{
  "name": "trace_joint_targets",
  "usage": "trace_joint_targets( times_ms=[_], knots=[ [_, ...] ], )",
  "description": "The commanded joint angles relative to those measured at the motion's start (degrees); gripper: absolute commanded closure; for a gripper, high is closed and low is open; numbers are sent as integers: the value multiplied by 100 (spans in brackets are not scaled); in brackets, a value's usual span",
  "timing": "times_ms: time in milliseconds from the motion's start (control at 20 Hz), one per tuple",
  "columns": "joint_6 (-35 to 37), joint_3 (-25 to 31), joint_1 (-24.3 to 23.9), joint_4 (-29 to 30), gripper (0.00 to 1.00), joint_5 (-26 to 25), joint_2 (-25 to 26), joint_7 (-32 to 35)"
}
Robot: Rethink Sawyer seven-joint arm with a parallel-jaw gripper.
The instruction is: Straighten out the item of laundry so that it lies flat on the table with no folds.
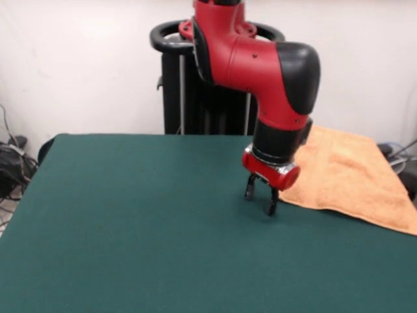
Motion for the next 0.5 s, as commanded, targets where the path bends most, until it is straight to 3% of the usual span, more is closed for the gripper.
trace_joint_targets(
  times_ms=[50, 250, 500],
  knots=[
    [530, 252, 185, 152, 0, -140, -154, 521],
    [1241, -103, 587, 564, 0, 8, -1241, 796],
    [1853, -584, 1251, 541, 0, 242, -1721, 1235]
  ],
)
